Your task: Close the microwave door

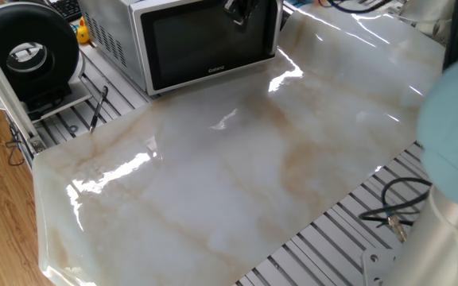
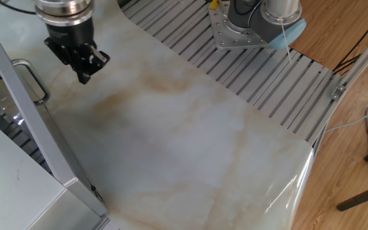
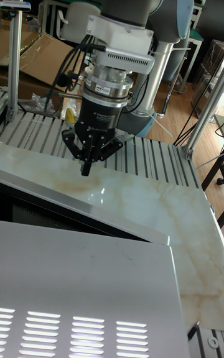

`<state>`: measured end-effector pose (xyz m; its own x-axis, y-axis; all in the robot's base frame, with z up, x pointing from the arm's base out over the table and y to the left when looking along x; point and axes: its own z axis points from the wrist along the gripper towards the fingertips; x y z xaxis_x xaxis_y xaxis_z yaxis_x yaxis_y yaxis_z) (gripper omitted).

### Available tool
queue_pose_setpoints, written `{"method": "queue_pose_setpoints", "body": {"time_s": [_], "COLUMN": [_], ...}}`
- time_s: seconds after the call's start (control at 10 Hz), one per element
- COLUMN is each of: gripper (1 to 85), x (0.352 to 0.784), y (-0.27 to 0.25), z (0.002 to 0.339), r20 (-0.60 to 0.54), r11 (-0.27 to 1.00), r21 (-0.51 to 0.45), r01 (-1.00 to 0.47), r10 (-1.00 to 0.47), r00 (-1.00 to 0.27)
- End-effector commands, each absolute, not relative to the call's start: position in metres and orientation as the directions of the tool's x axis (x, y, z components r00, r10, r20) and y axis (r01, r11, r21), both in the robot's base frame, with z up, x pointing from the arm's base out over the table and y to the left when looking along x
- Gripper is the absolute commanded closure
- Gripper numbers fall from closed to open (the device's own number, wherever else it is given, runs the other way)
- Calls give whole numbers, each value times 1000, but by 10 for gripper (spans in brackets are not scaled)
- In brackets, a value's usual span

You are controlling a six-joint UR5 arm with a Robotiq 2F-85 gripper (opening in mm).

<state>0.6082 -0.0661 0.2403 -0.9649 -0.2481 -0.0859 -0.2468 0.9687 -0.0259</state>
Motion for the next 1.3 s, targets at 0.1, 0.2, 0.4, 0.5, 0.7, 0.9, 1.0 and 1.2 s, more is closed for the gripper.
{"method": "queue_pose_setpoints", "body": {"time_s": [0.1,0.2,0.4,0.5,0.7,0.9,1.0,1.2], "gripper": [843,843,843,843,843,843,843,843], "x": [614,620,638,640,635,642,643,643], "y": [-76,-69,-84,-84,-91,-104,-109,-118], "z": [243,244,246,246,243,236,238,241], "r20": [-70,-100,-155,-165,-127,-108,-107,-100], "r11": [958,969,985,990,988,983,980,977], "r21": [10,36,-27,-24,-37,-47,-50,-49], "r01": [-288,-245,-168,-136,-152,-179,-191,-206], "r10": [-287,-240,-170,-138,-155,-183,-195,-210], "r00": [-955,-966,-973,-977,-980,-977,-975,-973]}}
